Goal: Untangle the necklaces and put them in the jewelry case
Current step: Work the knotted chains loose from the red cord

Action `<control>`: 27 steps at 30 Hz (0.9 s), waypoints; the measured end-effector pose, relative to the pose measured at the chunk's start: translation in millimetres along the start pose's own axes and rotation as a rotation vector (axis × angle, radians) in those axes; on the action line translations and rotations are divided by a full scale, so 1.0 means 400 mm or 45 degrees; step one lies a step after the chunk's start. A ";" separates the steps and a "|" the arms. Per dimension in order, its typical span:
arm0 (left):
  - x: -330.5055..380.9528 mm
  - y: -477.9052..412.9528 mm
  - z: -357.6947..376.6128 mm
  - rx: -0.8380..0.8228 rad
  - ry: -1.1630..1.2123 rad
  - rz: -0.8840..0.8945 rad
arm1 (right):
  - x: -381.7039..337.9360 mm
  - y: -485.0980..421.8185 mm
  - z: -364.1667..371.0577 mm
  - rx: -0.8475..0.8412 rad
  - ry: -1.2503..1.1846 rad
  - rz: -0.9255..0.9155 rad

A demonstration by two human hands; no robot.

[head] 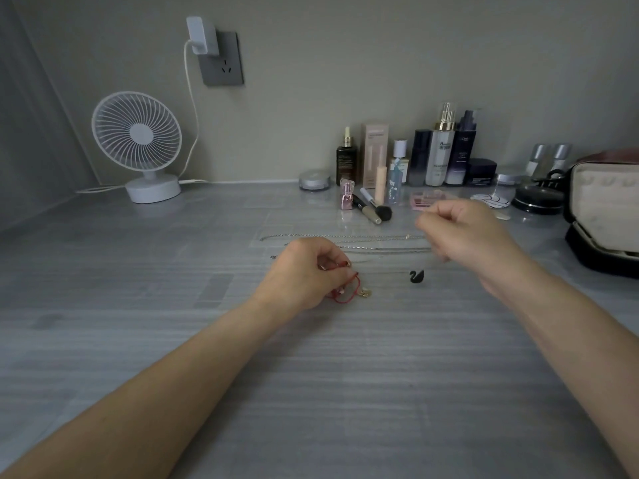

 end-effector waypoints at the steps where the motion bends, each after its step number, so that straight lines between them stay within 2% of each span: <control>1: 0.001 0.001 0.000 0.006 0.005 0.010 | 0.008 -0.002 0.007 -0.038 0.119 0.011; 5: 0.007 0.003 0.001 0.036 -0.021 0.068 | 0.035 -0.001 0.036 -0.208 0.639 0.035; 8: 0.007 0.001 0.003 0.041 -0.012 0.095 | 0.030 0.016 0.047 -0.285 0.768 0.004; 11: 0.007 0.001 0.006 0.032 -0.011 0.109 | 0.010 0.025 0.061 -0.276 0.536 -0.175; 13: 0.010 0.002 0.009 0.020 -0.017 0.126 | -0.005 0.031 0.084 -0.410 0.243 -0.242; 15: 0.014 0.004 0.010 0.008 -0.016 0.141 | -0.014 0.040 0.108 -0.540 0.096 -0.274; 23: 0.018 0.005 0.002 0.023 -0.057 0.161 | -0.008 0.036 0.108 -0.334 0.299 -0.338; 27: 0.025 0.010 0.009 -0.045 -0.062 0.099 | -0.007 0.034 0.096 -0.304 0.140 -0.298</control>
Point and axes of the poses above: each hand's wrist, its own y-axis away from the middle knuckle, its own z-axis out of the palm, x = y × z, the point moved 2 cm from there along -y, towards the middle knuckle, and after that the axes turned 10 degrees about y, right-handed, at the moved point
